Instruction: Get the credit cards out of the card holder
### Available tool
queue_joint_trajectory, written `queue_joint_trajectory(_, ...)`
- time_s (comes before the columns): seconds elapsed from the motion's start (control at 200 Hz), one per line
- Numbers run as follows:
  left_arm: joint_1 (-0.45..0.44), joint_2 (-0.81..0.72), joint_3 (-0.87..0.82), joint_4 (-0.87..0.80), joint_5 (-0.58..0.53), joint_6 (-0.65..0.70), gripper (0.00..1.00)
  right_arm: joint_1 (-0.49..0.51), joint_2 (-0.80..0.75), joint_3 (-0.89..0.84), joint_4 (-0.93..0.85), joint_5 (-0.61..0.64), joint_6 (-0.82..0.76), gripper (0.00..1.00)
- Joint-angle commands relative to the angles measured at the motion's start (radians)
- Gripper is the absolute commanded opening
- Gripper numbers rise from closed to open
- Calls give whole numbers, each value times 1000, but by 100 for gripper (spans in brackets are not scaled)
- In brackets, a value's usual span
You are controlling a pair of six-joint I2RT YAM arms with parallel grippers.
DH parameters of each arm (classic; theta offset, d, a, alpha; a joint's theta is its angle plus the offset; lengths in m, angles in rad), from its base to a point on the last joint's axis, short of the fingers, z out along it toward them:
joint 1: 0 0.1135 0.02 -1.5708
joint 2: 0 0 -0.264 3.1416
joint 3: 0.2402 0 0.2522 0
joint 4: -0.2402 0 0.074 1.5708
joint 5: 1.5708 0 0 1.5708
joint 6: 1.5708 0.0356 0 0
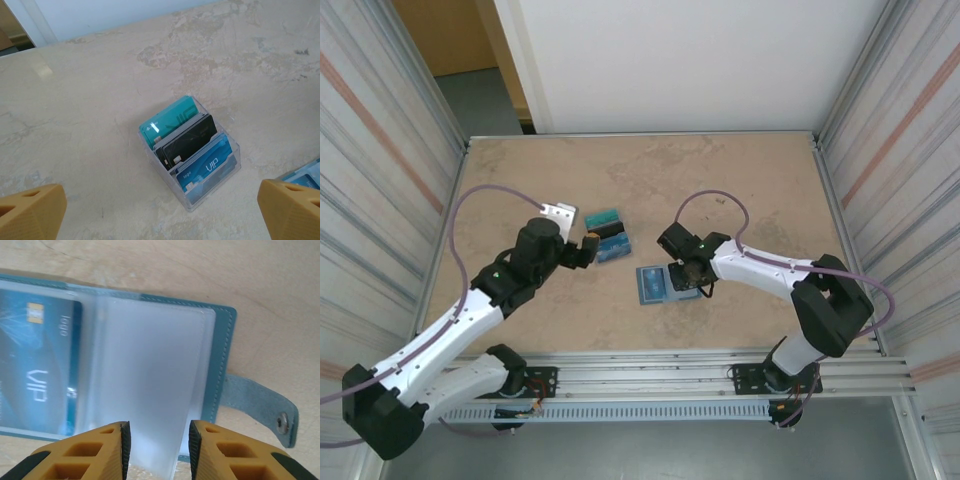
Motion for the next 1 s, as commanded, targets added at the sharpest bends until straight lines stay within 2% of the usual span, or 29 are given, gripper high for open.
queue_joint_trajectory(0.0, -22, 17, 31, 14, -45, 14, 99, -26, -28, -33, 2, -2, 29, 37)
queue_joint_trajectory(0.321, -102, 92, -13, 47, -57, -11, 99, -76, -84, -51, 38, -83, 38, 34)
queue_joint_trajectory(0.571, -248, 191, -92, 166, -135, -102, 99, -135, -173, -77, 133, -263, 63, 31)
queue_joint_trajectory(0.762, -319, 333, -80, 183, -166, -198, 99, -165, -157, -97, 205, -397, 87, 31)
queue_joint_trajectory(0.992, -336, 465, -69, 209, -149, -252, 98, -164, -79, -94, 260, -471, 96, 30)
